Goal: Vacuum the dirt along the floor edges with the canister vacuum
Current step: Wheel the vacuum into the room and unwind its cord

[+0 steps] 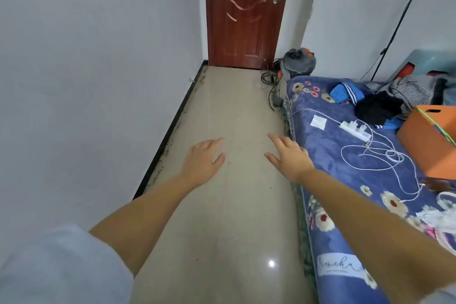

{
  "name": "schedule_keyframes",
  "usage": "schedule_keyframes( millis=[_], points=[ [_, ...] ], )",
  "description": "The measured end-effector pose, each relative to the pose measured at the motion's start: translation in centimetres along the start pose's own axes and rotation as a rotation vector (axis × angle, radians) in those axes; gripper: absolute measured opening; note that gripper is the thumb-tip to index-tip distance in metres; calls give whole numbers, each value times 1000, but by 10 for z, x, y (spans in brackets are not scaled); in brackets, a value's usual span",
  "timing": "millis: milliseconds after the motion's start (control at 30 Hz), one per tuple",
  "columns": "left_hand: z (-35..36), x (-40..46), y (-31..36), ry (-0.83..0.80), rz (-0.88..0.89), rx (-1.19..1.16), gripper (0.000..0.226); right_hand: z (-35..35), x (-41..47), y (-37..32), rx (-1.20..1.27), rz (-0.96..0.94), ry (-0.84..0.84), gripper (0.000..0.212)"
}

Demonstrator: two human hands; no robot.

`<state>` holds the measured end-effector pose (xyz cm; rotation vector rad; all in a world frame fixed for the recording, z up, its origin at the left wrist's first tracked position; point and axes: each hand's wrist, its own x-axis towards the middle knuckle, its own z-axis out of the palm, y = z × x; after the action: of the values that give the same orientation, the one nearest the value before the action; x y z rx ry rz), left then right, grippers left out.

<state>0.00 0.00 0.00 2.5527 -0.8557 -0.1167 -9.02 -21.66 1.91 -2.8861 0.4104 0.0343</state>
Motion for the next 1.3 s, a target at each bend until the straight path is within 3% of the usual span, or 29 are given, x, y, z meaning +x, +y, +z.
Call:
schedule_keyframes(
  millis=[133,267,433,600,833,1067,1300],
  points=[
    [6,14,-16,3,4,-10,91,12,11,0,26,73,-70,57],
    [4,47,-25,-20,2,14,71,15,40,5,19,86,-99,57],
    [3,121,-30,-9,21,15,65,12,108,22,-2,70,-110,57],
    [3,233,-34,20,51,20,48,-4,219,53,1,63,-84,57],
    [-7,383,-38,30,45,46,48,-33,382,81,-38,7,-111,56],
    [-27,507,-101,28,-3,96,65,-33,536,71,-27,-79,-121,56],
    [-55,689,-162,68,38,77,48,-50,709,74,-44,-19,-68,57]
  ],
)
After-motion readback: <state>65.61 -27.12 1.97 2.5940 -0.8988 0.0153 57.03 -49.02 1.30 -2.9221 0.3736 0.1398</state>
